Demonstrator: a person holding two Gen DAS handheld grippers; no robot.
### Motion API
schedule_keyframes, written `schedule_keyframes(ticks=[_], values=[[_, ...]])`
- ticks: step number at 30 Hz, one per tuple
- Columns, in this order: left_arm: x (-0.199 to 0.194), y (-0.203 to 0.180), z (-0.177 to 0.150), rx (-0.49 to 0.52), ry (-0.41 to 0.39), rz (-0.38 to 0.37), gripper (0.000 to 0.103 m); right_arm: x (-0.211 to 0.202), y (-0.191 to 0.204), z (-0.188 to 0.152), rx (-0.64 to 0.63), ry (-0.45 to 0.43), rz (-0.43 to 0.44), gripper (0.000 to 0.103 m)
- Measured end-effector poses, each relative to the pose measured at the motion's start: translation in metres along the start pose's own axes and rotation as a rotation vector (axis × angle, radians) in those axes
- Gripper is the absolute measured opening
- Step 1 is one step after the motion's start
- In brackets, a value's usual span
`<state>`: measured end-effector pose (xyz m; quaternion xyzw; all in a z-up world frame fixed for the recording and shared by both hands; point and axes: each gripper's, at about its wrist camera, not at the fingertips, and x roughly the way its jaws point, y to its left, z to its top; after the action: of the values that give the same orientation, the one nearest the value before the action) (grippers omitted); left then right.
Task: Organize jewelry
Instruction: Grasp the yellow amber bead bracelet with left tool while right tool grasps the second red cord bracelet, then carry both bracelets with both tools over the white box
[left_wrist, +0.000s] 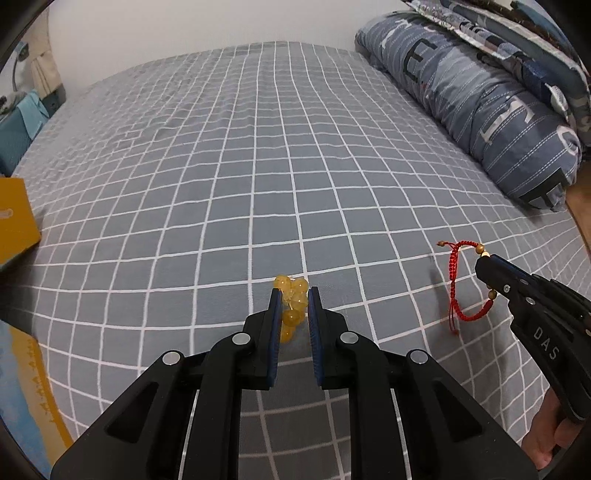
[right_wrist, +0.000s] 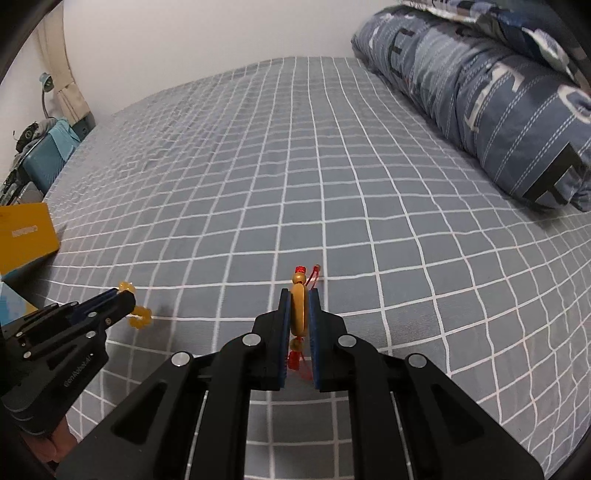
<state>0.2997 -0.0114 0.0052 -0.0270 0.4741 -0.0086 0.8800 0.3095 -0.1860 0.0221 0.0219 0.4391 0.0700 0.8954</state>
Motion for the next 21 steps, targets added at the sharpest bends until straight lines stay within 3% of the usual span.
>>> schedule_keyframes(ticks=[13,21], values=[[-0.065,0.035,-0.013,-0.044,-0.047,0.067,0.013,-0.056,0.047,-0.001,-0.051,-0.050,0.027,0.008],[-0.111,0.073,-0.023,-0.087,-0.076,0.119,0.013,-0.086,0.099,-0.004,-0.104,-0.083,0.077,0.008]])
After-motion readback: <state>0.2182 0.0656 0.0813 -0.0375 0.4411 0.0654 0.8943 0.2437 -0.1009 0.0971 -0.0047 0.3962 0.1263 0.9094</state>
